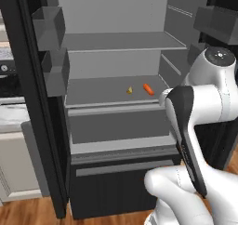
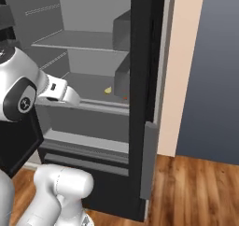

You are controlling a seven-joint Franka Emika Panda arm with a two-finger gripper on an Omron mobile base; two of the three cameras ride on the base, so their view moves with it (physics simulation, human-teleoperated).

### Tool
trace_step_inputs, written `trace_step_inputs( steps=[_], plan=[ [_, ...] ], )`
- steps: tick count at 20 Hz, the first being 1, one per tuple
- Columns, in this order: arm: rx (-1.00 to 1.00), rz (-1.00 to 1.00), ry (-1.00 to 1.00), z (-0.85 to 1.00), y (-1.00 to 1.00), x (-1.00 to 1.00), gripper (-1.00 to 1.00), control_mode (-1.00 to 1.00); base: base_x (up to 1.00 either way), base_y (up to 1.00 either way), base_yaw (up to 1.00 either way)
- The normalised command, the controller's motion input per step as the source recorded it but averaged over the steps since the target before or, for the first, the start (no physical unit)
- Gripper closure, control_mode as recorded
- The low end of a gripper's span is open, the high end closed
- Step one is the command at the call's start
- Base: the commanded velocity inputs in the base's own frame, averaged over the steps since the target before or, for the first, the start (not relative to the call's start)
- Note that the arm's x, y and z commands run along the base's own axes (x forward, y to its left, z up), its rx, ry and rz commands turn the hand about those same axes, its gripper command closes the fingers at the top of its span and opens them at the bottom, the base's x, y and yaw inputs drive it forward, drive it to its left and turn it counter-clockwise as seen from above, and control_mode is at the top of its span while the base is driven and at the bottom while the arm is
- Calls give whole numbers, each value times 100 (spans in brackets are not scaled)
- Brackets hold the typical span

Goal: Gather the lemon wedge and carrot from the fridge and place them on a tray on the dining counter. Then gather the steak and fish from the fridge and place them on the other tray.

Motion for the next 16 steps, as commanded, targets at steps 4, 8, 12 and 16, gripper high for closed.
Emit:
trace_step_inputs(
  steps=[4,8,12,16],
  plan=[
    [0,0,0,0,0,0,-100,100,61,0,-3],
    [0,0,0,0,0,0,-100,100,20,2,-6],
    [0,0,0,0,0,0,-100,100,43,30,-2],
    [0,-1,0,-58,41,49,-100,-100,11,11,-1]
  ],
)
